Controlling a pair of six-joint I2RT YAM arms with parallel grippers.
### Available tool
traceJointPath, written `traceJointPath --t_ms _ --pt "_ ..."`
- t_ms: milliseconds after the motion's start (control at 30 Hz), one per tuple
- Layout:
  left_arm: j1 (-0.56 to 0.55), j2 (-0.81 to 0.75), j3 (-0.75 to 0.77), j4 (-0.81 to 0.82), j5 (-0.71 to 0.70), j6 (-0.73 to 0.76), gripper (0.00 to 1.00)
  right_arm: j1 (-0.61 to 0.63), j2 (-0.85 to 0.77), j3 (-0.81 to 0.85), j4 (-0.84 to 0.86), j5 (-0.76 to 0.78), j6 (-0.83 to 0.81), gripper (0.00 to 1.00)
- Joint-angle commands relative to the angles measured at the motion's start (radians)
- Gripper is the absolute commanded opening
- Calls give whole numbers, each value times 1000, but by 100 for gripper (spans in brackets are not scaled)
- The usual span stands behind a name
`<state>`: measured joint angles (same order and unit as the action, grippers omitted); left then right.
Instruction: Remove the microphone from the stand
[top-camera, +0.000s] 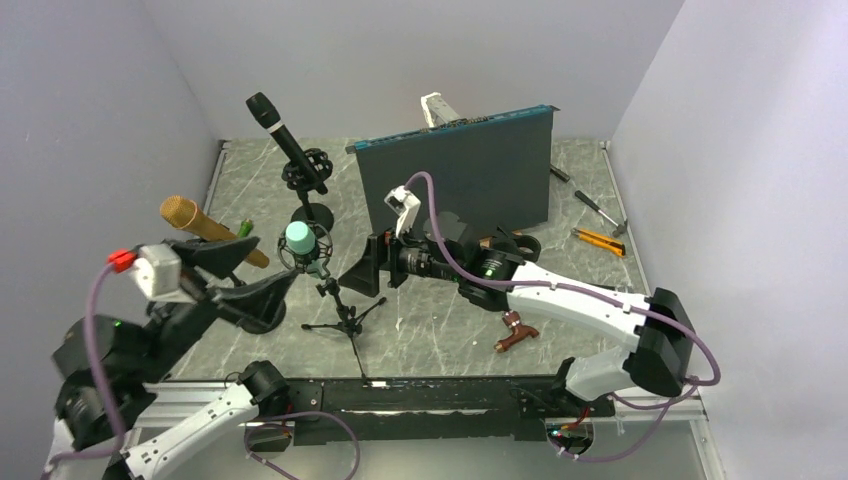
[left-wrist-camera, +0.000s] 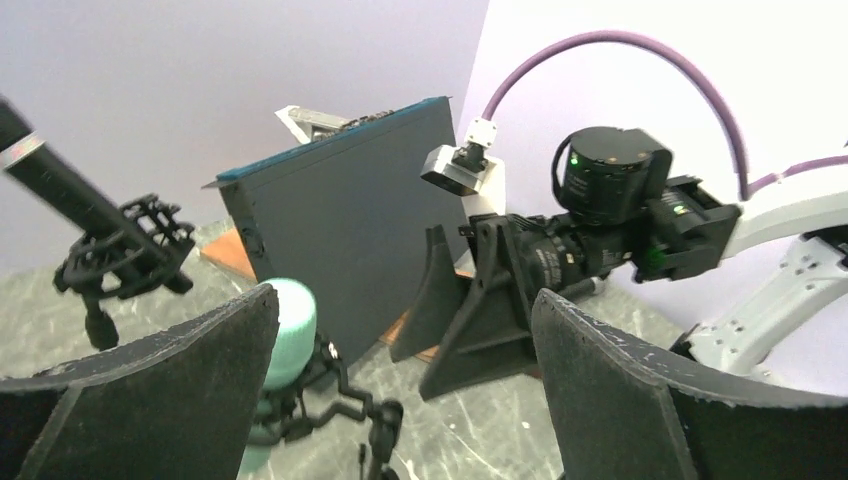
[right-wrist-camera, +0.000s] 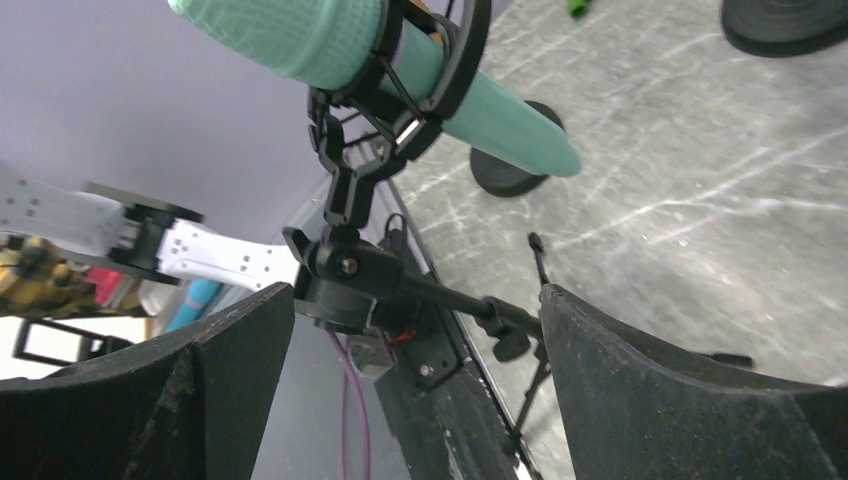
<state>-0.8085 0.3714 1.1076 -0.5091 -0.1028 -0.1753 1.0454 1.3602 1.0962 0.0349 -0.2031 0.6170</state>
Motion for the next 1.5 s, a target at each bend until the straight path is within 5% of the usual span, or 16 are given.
traceJointPath --t_ms 0,533,700,1233,1467 --pt "-3 -80 53 -251 -97 -190 99 -1 54 24 221 -115 118 92" --pt "-3 -76 43 -427 -138 -308 99 4 252 52 416 -265 329 57" --pt "-2 -79 -6 -403 -111 -325 99 12 210 20 394 -228 298 55" --pt "-3 -93 -74 -327 -113 -321 99 -27 100 -2 273 -263 71 0" --pt "-3 -3 -88 -285 -103 -278 99 -91 18 -64 253 -211 -22 0"
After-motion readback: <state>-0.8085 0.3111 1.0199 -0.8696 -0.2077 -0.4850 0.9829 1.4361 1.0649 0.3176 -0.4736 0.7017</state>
